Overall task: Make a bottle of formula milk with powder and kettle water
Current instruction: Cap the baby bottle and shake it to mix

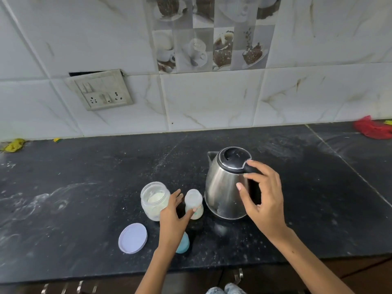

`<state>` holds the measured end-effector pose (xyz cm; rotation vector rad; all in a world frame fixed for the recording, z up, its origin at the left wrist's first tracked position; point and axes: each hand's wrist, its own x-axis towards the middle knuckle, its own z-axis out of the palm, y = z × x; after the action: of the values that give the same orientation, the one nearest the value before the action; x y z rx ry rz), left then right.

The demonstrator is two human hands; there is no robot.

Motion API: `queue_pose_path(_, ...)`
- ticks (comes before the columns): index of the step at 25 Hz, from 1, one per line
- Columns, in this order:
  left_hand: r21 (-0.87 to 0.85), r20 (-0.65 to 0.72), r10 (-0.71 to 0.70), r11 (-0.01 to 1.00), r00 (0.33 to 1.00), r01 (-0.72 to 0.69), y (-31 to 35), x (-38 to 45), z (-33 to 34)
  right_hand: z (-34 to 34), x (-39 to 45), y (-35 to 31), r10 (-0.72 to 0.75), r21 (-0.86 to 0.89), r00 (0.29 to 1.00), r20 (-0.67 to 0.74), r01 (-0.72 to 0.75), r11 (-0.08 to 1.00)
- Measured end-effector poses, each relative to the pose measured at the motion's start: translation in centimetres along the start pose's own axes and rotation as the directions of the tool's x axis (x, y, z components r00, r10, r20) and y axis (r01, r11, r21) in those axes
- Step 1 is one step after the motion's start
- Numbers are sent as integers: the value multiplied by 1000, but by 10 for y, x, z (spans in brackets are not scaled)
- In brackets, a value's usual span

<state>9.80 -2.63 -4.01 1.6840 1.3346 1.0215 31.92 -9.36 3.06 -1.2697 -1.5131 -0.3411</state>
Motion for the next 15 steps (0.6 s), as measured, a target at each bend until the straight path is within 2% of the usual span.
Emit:
queue_pose_path(3, 19, -75, 60, 998, 995, -58, -4, -18, -27, 31, -20, -36, 0, 116, 983, 186, -22, 993)
queue_pose_path(5, 2, -96, 52, 999, 994, -52, -10, -33, -45, 52, -43, -54, 10, 102, 922, 386, -53, 993)
queue_pose_path(7, -46, -81, 27, 998, 996, -31, -20, -45, -59, 71, -71, -65, 63, 42, 794, 605, -110, 993)
queue_pose_path(9, -69, -74, 30, 997, 997, -35, -30, -55, -71, 89, -97, -73, 133, -40, 641, 756, -159, 987)
queue_pose_path(11, -64, -68, 42, 997, 997, -47, -39, -61, -77, 101, -116, -76, 171, -94, 555, 814, -164, 982)
queue_pose_path(12, -69, -62, 43, 996, 997, -47, -41, -63, -79, 104, -120, -78, 179, -97, 544, 820, -176, 980)
queue_pose_path(15, -89, 3, 21, 996, 1000, -21, -44, -69, -79, 107, -120, -81, 208, -64, 583, 785, -257, 964)
